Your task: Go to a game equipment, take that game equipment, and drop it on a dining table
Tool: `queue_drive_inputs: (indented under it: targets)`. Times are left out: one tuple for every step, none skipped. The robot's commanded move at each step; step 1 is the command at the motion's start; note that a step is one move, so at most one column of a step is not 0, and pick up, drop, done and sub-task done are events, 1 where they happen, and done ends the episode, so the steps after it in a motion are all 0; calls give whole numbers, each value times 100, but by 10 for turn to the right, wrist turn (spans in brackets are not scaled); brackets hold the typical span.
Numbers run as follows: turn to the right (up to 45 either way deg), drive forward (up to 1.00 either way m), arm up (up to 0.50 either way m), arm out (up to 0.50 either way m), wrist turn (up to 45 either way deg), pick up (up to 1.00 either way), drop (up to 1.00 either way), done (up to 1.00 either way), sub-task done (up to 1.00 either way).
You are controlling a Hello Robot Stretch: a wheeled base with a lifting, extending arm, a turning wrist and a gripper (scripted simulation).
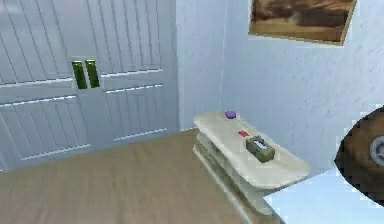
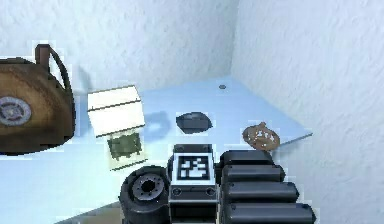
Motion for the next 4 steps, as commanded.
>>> queue_drive_inputs:
  targets:
    - [450,0,0,0,0,0,0,0,0]
    - [450,0,0,0,0,0,0,0,0]
    - [60,0,0,0,0,0,0,0,0]
    - [-450,0,0,0,0,0,0,0,0]
